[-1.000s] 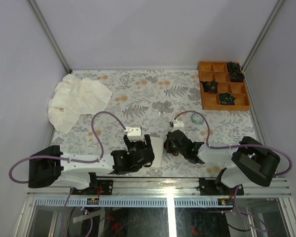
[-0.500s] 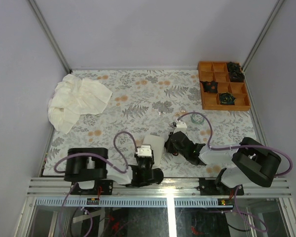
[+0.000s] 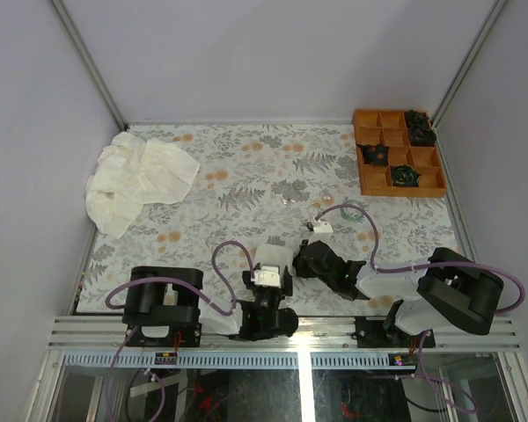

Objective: Organize the mixed jewelry
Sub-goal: Close the jewelry box at the center of the board.

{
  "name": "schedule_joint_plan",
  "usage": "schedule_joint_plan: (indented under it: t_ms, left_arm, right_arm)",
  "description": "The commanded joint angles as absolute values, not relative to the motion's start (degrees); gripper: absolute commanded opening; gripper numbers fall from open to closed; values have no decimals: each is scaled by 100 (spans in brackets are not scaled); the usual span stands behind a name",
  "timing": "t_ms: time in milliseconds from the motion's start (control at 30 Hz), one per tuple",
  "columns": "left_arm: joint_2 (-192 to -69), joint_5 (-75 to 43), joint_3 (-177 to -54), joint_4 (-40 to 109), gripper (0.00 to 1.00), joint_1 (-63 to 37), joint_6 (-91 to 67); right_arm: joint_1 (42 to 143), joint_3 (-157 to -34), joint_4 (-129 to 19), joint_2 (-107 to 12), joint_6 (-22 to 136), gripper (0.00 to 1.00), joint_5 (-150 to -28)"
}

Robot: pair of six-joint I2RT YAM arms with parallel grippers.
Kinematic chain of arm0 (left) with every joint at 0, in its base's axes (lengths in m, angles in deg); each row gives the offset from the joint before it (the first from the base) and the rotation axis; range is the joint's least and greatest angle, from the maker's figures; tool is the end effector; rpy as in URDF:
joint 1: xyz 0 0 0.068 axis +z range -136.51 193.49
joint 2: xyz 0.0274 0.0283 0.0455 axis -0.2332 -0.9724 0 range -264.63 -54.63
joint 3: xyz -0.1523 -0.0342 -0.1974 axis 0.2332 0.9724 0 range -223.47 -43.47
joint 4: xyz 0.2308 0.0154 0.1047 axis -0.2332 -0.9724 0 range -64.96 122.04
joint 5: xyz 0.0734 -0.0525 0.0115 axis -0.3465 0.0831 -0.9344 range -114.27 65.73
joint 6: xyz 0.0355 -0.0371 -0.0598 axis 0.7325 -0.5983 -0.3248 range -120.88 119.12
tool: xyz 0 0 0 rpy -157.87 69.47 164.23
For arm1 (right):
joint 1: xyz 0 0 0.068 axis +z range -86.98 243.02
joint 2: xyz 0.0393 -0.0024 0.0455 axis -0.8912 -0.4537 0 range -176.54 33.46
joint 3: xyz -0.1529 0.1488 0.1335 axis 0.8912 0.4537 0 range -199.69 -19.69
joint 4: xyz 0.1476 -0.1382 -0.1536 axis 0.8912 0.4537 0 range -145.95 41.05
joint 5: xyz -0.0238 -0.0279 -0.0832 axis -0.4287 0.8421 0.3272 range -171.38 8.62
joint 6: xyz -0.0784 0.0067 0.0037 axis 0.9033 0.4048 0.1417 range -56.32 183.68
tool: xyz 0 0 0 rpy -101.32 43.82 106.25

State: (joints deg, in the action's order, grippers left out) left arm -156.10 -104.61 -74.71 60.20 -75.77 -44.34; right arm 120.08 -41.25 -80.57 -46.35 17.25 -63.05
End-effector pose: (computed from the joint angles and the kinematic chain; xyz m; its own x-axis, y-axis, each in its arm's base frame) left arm 0.0701 -0.2673 0.0909 -0.1152 -0.0187 -0.9932 0.1089 0.9936 -0.0313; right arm 0.1634 0.2134 0.1054 -0.6816 0.2129 -0.7001 -0.2327 0.8440 0.4833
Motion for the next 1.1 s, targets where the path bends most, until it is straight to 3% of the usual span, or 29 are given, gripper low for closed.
schedule_joint_plan:
  t_ms: [0,200,300,433,1067]
  left_arm:
    - [-15903,-9736,-7477,6915,74,-7538,-4185]
    - [-16424,-9211,-7333,7248,60,-7133,-4583]
    - [-16658,-8913,-7302,7284,34,-6984,-4764]
    - [-16846,-8594,-7202,7084,9,-6949,-5273]
    - [-17473,-7881,-7012,7301,7,-6930,-5924]
  right_arm:
    - [12239,-4173,-7924,-4754,1475,0,-6529]
    - [12243,-4216,-7875,-4691,1529,0,-6549]
    - [12246,-4195,-7981,-4692,1607,0,-6640]
    - [12248,-4177,-7955,-4522,1921,0,-6682]
    - [11857,-4940,-7046,-4564,2873,0,-6368]
